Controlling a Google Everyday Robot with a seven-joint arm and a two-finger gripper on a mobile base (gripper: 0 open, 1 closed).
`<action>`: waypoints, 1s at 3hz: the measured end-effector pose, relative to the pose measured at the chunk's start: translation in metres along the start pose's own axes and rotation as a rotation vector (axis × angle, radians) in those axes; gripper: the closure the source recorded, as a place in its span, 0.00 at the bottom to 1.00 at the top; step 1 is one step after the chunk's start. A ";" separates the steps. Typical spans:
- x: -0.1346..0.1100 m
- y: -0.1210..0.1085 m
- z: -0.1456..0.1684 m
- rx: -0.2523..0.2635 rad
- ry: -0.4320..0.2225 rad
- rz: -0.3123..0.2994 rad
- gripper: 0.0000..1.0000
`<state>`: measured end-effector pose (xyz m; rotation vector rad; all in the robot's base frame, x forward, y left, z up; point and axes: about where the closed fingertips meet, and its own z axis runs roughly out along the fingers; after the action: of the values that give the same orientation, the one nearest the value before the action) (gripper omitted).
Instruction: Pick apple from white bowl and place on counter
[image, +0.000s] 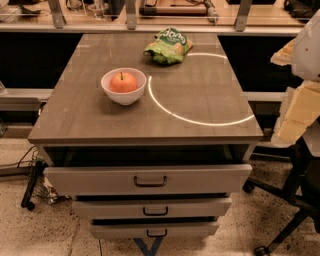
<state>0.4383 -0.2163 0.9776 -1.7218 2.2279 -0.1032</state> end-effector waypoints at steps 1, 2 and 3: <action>0.000 0.000 0.000 0.000 0.000 0.000 0.00; -0.012 -0.003 0.002 0.008 -0.032 -0.018 0.00; -0.055 -0.018 0.022 -0.009 -0.136 -0.060 0.00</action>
Offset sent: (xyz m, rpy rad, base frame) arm 0.0150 0.0238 -0.0033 0.0522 -0.0207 0.0558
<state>0.4736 -0.1657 0.9730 -1.7461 2.0830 0.0097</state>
